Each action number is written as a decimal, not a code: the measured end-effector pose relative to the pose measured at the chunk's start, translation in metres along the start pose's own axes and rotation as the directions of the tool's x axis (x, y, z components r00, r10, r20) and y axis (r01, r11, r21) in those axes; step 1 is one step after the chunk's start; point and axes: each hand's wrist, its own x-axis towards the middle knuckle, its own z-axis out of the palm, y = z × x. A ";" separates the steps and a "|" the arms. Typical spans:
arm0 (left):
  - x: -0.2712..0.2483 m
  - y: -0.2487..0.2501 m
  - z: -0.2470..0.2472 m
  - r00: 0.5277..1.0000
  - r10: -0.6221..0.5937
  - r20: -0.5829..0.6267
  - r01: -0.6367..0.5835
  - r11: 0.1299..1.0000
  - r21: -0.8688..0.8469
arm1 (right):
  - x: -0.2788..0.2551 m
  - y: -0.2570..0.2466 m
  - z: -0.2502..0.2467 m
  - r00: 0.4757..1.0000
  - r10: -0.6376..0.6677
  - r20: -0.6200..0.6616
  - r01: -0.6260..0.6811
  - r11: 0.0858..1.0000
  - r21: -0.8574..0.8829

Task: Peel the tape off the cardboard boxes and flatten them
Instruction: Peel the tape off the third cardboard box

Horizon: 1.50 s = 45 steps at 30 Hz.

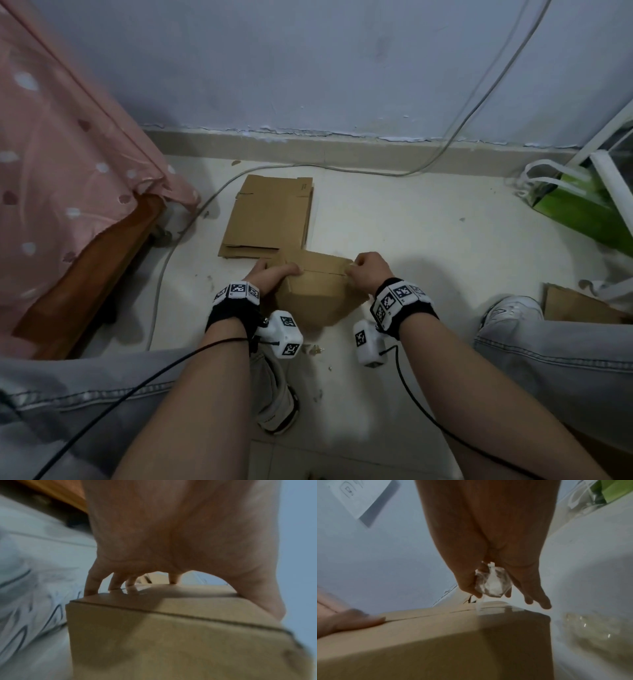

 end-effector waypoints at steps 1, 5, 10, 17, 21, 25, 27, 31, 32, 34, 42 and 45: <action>-0.003 -0.001 0.002 1.000 -0.005 0.020 0.006 0.998 -0.059 | 0.001 0.001 -0.006 1.000 -0.001 0.000 0.001 1.000 -0.001; -0.010 -0.011 0.000 0.997 -0.034 0.073 0.049 0.976 -0.214 | 0.007 0.013 -0.032 0.998 0.065 -0.006 -0.062 0.976 0.209; -0.004 -0.026 -0.004 0.993 -0.041 0.115 0.076 0.945 -0.318 | -0.003 0.007 -0.065 0.996 0.061 0.063 -0.087 0.639 0.764; -0.007 -0.006 0.031 0.929 0.218 -0.299 -0.062 0.888 0.456 | -0.015 -0.030 -0.086 0.996 -0.094 0.007 0.063 0.716 0.695; -0.012 0.012 0.026 0.879 0.340 -0.335 -0.157 0.869 0.470 | -0.016 -0.040 -0.104 0.991 -0.121 -0.052 0.120 0.675 0.728; -0.016 0.036 0.032 0.842 0.486 -0.233 -0.290 0.772 0.566 | -0.023 -0.053 -0.102 0.986 -0.155 -0.056 0.149 0.693 0.706; -0.019 0.045 0.041 0.822 0.541 -0.177 -0.347 0.723 0.598 | -0.025 -0.058 -0.094 0.990 -0.134 -0.049 0.130 0.706 0.696; -0.026 0.059 0.058 0.792 0.596 -0.134 -0.448 0.716 0.535 | -0.026 -0.062 -0.074 0.993 -0.114 0.023 0.070 0.747 0.661; -0.026 0.062 0.062 0.788 0.601 -0.134 -0.458 0.718 0.524 | -0.027 -0.063 -0.071 0.990 -0.131 0.042 0.076 0.775 0.628; -0.025 0.065 0.066 0.790 0.597 -0.139 -0.459 0.726 0.513 | -0.031 -0.067 -0.067 0.980 -0.167 0.110 0.071 0.804 0.590; -0.018 0.060 0.065 0.838 0.525 -0.146 -0.419 0.792 0.444 | -0.026 -0.073 -0.050 0.966 -0.256 0.032 0.246 0.951 0.185; -0.017 0.057 0.067 0.867 0.483 -0.123 -0.401 0.823 0.402 | -0.024 -0.071 -0.051 0.947 -0.308 0.092 0.313 0.948 -0.051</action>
